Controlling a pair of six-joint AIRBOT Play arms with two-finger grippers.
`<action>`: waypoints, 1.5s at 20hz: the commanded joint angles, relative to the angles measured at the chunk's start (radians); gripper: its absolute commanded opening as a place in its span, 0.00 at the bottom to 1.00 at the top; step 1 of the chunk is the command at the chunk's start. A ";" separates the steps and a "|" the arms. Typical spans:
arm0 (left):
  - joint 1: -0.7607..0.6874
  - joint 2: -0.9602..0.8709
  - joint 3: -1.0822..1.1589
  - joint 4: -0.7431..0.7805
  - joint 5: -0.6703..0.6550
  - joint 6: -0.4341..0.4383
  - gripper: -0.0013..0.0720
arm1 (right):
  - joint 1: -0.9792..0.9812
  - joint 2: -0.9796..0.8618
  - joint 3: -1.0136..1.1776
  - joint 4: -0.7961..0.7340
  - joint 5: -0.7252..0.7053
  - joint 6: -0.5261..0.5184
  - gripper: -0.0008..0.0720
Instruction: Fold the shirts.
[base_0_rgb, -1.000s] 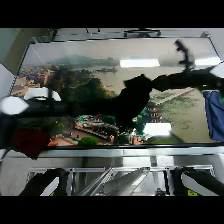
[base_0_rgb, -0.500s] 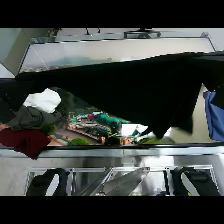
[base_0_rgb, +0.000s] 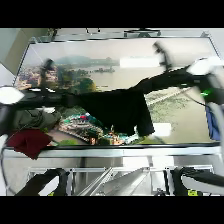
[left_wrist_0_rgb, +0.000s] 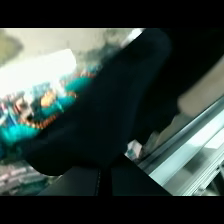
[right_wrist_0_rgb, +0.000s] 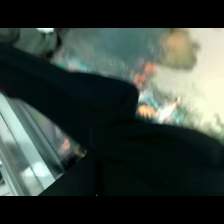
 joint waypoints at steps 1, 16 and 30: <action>-0.007 -0.212 -0.064 -0.002 0.046 0.098 0.04 | 0.027 -0.279 -0.003 -0.001 0.011 0.036 0.31; 0.075 -0.440 0.158 -0.002 -0.007 0.147 0.04 | 0.053 0.266 -0.744 0.109 -0.408 0.196 0.92; 0.090 -0.440 0.158 -0.002 -0.034 0.147 0.04 | 0.308 -0.014 -0.644 0.249 -0.697 0.256 0.05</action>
